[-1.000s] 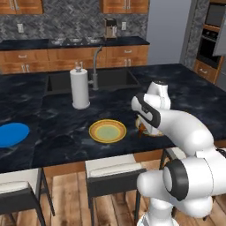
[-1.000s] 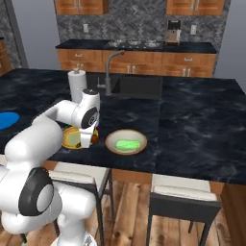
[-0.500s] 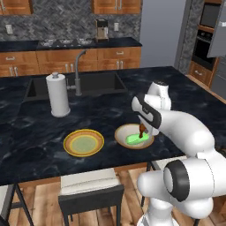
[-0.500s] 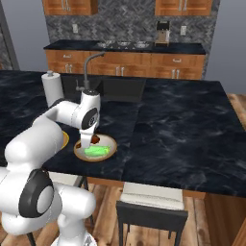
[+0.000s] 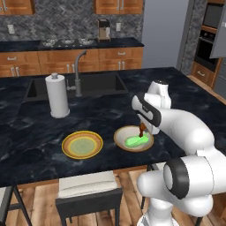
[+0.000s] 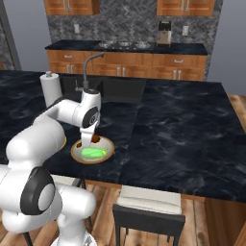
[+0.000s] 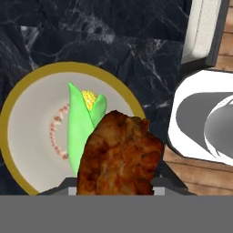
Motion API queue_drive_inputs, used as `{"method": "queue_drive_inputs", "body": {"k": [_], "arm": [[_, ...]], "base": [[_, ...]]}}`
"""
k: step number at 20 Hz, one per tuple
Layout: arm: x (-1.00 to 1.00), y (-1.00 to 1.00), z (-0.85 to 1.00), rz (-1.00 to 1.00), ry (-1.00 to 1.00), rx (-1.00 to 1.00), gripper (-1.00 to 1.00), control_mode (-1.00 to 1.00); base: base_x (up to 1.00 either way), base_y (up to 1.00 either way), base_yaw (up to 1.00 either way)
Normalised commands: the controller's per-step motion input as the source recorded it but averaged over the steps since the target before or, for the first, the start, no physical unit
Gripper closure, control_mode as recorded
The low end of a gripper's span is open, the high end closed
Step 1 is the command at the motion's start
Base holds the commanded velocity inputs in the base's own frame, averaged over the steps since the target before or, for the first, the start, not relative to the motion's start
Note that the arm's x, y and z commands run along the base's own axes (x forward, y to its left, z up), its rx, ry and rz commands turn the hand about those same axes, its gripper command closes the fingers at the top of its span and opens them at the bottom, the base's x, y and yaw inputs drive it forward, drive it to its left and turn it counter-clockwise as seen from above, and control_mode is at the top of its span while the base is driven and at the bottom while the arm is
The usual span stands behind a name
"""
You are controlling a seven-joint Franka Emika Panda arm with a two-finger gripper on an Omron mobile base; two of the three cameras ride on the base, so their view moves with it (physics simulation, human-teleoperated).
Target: Pick the chicken drumstick and corn from their plates and place them in the bowl. Then put the bowl in the fridge.
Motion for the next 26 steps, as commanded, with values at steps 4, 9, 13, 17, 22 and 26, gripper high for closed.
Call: {"method": "queue_drive_inputs", "body": {"k": [4,9,13,17,22,26], "arm": [[0.00,0.00,0.00,0.00,0.00,0.00,1.00,1.00],[0.00,0.00,0.00,0.00,0.00,0.00,1.00,1.00],[0.23,-0.04,0.00,0.00,0.00,0.00,1.00,-1.00],[0.50,-0.02,-0.05,0.02,0.00,0.00,1.00,-1.00],[0.52,0.00,-0.09,0.06,0.00,0.00,1.00,-1.00],[0.26,0.05,-0.22,0.02,-0.01,0.00,1.00,-1.00]], "base": [[0.02,-0.04,0.00],[0.04,0.00,0.00],[0.00,0.00,0.00],[0.00,0.00,0.00],[0.00,0.00,0.00],[0.00,0.00,0.00]]}}
